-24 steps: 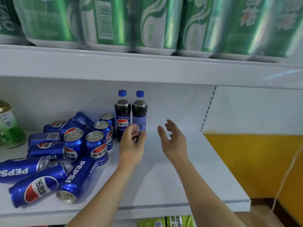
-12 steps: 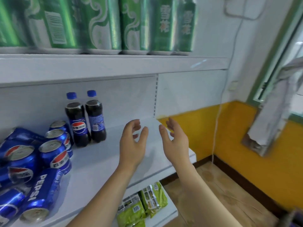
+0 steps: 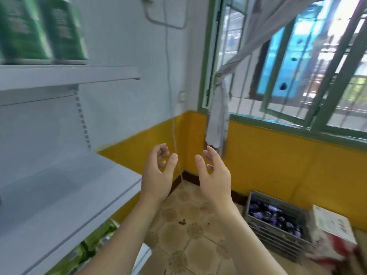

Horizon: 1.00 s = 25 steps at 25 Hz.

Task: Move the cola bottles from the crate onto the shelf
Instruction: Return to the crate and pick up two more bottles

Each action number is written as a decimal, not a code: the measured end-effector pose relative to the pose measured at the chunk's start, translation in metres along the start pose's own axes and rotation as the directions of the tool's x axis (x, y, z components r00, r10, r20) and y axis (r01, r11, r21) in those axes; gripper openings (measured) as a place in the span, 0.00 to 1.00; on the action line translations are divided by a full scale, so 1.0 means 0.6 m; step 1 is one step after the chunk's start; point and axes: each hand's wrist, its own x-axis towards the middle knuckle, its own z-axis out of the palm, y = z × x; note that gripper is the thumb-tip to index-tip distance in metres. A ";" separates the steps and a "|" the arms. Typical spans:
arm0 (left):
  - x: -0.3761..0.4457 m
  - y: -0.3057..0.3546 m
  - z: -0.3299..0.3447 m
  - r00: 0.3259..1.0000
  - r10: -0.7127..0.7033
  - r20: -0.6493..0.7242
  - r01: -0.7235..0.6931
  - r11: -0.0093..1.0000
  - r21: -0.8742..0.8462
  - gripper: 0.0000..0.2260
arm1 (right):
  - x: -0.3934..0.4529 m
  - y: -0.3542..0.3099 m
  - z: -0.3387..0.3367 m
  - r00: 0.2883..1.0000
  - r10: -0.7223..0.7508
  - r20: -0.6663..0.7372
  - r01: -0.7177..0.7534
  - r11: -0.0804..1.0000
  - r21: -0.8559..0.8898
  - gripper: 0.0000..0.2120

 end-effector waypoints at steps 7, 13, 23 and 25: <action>-0.083 0.061 0.220 0.971 0.009 0.237 0.013 0.996 -0.093 0.21 | -0.007 0.074 -0.243 0.972 0.079 -0.221 -0.105 0.989 -0.105 0.35; -0.159 0.105 0.379 0.919 0.008 0.393 0.067 0.982 -0.176 0.25 | -0.033 0.141 -0.421 0.927 0.132 -0.352 -0.194 0.970 -0.149 0.35; -0.193 0.094 0.544 0.830 0.014 0.558 0.118 0.973 -0.200 0.25 | -0.017 0.248 -0.543 0.865 0.175 -0.469 -0.291 0.938 -0.186 0.31; -0.183 0.075 0.578 0.811 0.001 0.585 0.134 0.973 -0.188 0.26 | 0.002 0.282 -0.555 0.850 0.204 -0.486 -0.321 0.932 -0.170 0.30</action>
